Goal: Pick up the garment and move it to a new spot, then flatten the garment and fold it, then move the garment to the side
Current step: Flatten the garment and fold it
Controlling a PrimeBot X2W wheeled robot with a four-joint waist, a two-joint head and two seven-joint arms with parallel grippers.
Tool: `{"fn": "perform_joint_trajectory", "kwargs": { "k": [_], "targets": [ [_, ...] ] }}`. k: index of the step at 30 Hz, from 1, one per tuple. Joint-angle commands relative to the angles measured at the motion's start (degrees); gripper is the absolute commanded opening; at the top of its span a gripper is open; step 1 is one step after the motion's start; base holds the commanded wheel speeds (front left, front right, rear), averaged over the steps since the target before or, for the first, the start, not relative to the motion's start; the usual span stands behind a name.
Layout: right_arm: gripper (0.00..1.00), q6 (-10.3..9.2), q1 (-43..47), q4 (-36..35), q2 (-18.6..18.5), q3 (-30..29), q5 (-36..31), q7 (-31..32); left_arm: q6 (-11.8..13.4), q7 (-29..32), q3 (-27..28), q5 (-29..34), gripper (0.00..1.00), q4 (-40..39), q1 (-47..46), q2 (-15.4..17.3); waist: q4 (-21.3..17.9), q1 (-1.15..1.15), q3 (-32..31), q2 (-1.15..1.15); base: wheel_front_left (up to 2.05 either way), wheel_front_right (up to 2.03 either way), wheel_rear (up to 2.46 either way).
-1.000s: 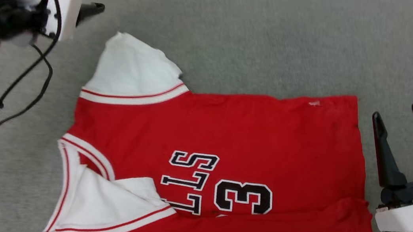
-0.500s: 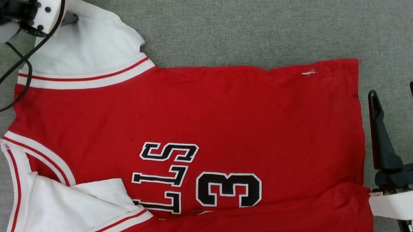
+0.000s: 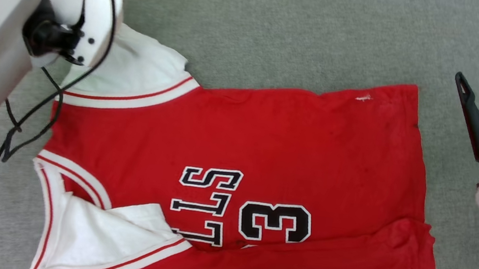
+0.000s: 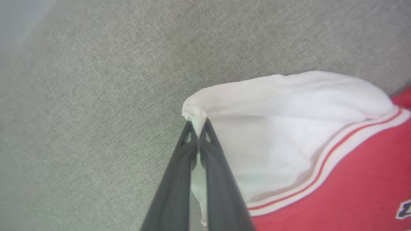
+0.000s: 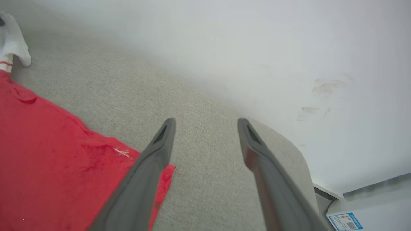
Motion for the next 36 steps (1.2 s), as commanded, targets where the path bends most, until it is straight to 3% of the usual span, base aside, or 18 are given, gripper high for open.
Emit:
{"fn": "perform_joint_trajectory", "kwargs": {
  "k": [1,9,14,19,23,29,30,31,32,36],
  "targets": [
    [1.00,-0.04,-2.4,0.1,-2.6,2.1,1.7,3.9,-0.3,-1.0,-0.8,0.7,0.00,-0.5,0.5,-0.6,1.9,-0.01,-2.2,0.00,0.00,0.00,0.00],
    [1.00,-0.04,-16.8,5.8,-16.3,19.4,19.1,33.2,-0.6,-5.6,-2.1,-0.5,0.00,-4.5,0.9,-3.0,6.1,-0.01,-4.3,0.00,0.00,0.00,0.00],
    [1.00,-0.04,-24.3,12.2,-18.4,26.6,26.7,44.4,-0.6,-7.2,-3.0,-0.8,0.00,-7.9,-0.5,-3.5,8.4,-0.01,-3.3,0.00,0.00,0.00,0.00],
    [1.00,-0.04,-28.7,19.4,-16.3,29.6,29.5,47.4,-0.6,-8.3,-3.5,-1.0,0.00,-10.0,-2.1,-3.3,10.4,-0.01,-1.4,0.00,0.00,0.00,0.00],
    [1.00,-0.04,-29.0,27.1,-13.7,32.6,29.9,43.9,-0.6,-9.7,-4.0,-0.9,0.00,-11.5,-3.8,-3.5,11.8,-0.01,1.2,0.00,0.00,0.00,0.00],
    [1.00,0.11,-25.4,31.0,-12.2,39.4,32.5,42.3,-0.6,-11.0,-4.5,-1.4,0.00,-12.2,-4.1,-2.9,11.8,-0.01,1.9,0.00,0.00,0.00,0.00],
    [0.88,0.16,-25.6,31.0,-12.2,40.0,32.7,41.4,-0.6,-11.4,-4.5,-1.6,0.00,-12.3,-4.1,-2.7,11.7,-0.01,1.7,0.00,0.00,0.00,0.00],
    [0.00,0.21,-26.7,31.2,-12.2,40.2,32.9,38.5,-0.6,-12.0,-4.6,-1.9,0.00,-12.6,-3.6,-2.1,11.3,-0.01,1.0,0.00,0.00,0.00,0.00],
    [0.00,-0.04,-27.8,33.2,-13.5,39.3,33.6,29.8,-0.6,-15.3,-5.1,-3.3,0.00,-14.6,-0.3,0.0,11.4,-0.01,-4.4,0.00,0.00,0.00,0.00],
    [0.00,-0.03,-25.5,33.2,-14.3,40.5,34.6,24.5,-0.6,-17.3,-5.6,-4.3,0.00,-17.8,3.4,2.9,11.8,-0.01,-9.2,0.00,0.00,0.00,0.00]
  ]
}}
